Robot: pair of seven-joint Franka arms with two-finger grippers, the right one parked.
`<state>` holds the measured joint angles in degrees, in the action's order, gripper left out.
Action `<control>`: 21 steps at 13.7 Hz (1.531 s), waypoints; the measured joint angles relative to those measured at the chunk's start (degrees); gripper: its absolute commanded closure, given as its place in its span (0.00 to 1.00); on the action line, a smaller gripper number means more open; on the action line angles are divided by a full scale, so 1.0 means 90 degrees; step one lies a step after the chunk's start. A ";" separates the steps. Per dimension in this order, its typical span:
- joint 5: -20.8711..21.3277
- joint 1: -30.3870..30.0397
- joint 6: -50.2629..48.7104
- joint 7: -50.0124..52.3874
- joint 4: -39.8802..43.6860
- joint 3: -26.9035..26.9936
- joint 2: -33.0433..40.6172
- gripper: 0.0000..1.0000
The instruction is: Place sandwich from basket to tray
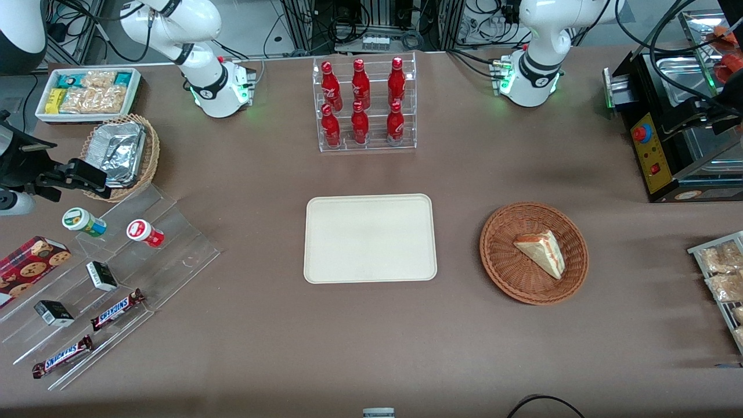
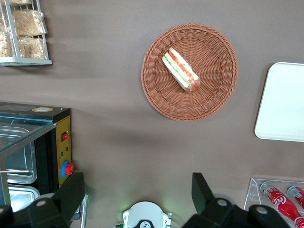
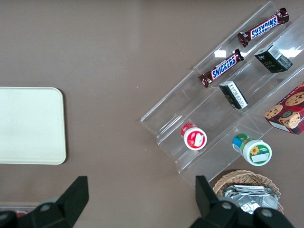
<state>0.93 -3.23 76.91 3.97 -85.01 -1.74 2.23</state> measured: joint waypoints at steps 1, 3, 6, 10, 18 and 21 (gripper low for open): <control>0.0000 -0.0001 -0.0002 0.0000 0.0000 -0.0005 0.0000 0.01; -0.0001 0.0000 -0.0007 0.0000 0.0000 -0.0022 0.0000 0.01; -0.0134 0.0001 -0.0012 0.0000 0.0000 -0.0041 0.0000 0.01; -0.0141 0.0027 0.0015 0.0063 -0.0042 -0.0130 -0.0087 0.01; -0.0141 0.0362 0.3238 0.3645 -0.2139 -0.0158 -0.0586 0.01; -0.0067 0.0709 0.4314 0.4996 -0.2775 -0.0167 -0.0924 0.01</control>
<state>0.32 3.15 115.74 48.93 -109.99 -3.23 -6.09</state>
